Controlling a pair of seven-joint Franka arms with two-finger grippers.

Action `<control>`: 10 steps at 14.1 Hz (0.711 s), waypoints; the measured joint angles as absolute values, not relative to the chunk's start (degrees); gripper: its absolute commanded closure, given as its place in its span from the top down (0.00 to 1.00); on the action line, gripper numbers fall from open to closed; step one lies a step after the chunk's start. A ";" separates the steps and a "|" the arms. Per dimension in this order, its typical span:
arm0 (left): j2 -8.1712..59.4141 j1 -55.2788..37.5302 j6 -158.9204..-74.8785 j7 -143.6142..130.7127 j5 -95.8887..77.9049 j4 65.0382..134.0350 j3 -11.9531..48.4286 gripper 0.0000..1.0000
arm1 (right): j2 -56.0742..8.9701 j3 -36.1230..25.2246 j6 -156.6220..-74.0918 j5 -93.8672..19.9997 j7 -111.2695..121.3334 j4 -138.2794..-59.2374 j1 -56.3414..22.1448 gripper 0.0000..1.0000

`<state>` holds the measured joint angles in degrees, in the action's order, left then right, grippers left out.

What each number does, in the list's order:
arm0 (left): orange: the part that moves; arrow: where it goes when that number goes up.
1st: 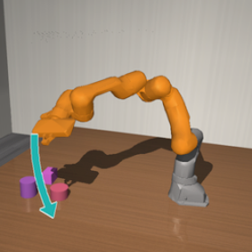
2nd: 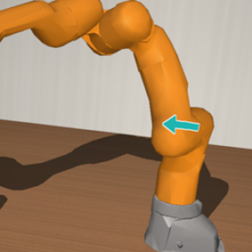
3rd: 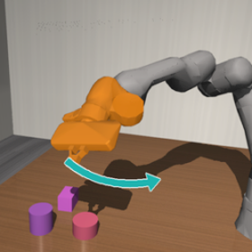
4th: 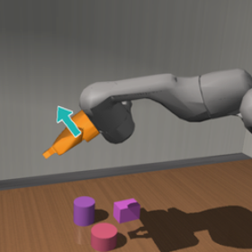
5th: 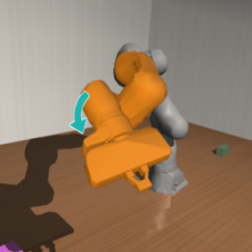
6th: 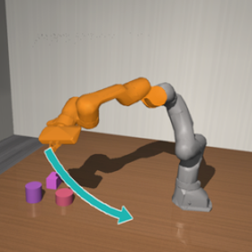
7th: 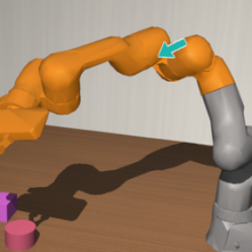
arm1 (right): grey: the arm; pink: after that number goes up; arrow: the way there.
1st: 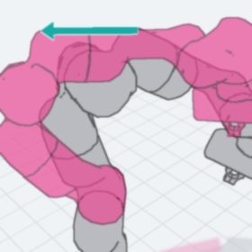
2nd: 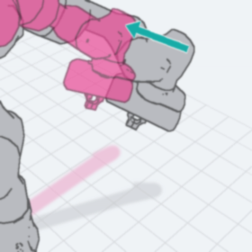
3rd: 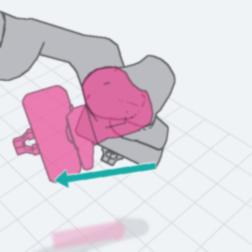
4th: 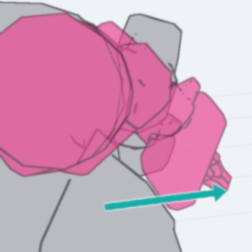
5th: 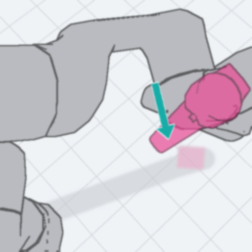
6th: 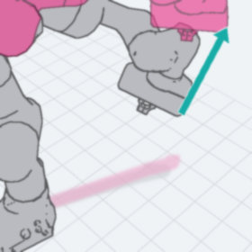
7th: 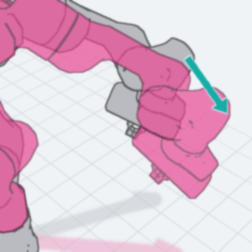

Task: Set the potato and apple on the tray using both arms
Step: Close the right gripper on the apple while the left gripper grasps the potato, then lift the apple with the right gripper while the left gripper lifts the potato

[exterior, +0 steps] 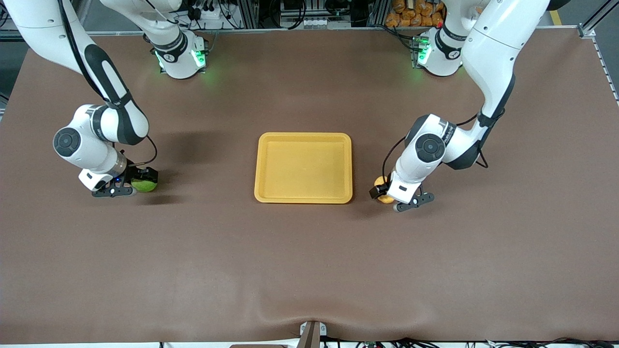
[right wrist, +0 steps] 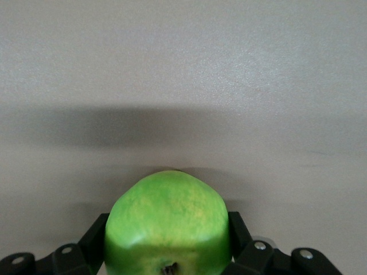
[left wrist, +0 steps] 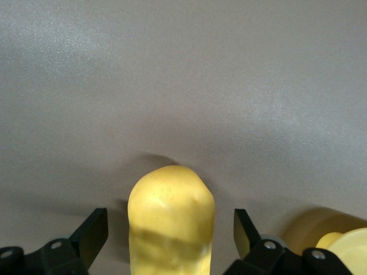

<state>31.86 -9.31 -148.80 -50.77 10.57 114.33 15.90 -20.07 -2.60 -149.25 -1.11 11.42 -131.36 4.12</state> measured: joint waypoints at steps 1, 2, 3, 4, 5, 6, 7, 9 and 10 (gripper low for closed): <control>31.89 -9.32 -148.80 -50.77 10.57 114.33 15.90 0.85 | -20.06 -2.57 -149.28 -1.11 11.42 -131.27 4.12 0.39; 31.94 -9.32 -148.80 -50.77 10.57 114.33 15.90 0.80 | -19.99 -2.52 -149.32 -1.11 11.42 -131.08 4.11 0.39; 31.95 -9.33 -148.80 -50.77 10.57 114.33 15.90 0.74 | -19.77 -2.45 -149.31 -1.11 11.42 -130.85 4.11 0.39; 31.96 -9.36 -148.80 -50.77 10.57 114.33 15.91 0.68 | -19.40 -2.36 -148.90 -1.11 11.40 -130.55 4.11 0.39; 31.96 -9.36 -148.80 -50.77 10.57 114.33 15.91 0.57 | -18.84 -2.26 -147.57 -1.12 11.14 -129.97 4.11 0.39; 31.96 -9.36 -148.80 -50.77 10.57 114.33 15.91 0.38 | -18.11 -2.07 -145.20 -1.11 10.46 -129.14 4.07 0.39; 31.96 -9.37 -148.80 -50.73 10.57 114.31 15.92 0.32 | -17.25 -1.88 -142.07 -1.11 9.61 -127.96 3.89 0.39; 31.96 -9.42 -148.80 -50.53 10.57 114.14 16.01 0.20 | -15.46 -1.54 -135.57 -1.12 7.63 -125.29 3.13 0.39; 31.96 -9.45 -148.80 -50.51 10.57 114.05 16.21 0.07 | -14.70 -1.34 -132.56 -1.12 6.57 -123.98 2.66 0.39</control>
<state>31.96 -9.45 -148.80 -50.51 10.57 114.05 16.21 -14.70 -1.34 -132.56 -1.12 6.57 -123.98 2.66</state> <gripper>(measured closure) 0.432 0.137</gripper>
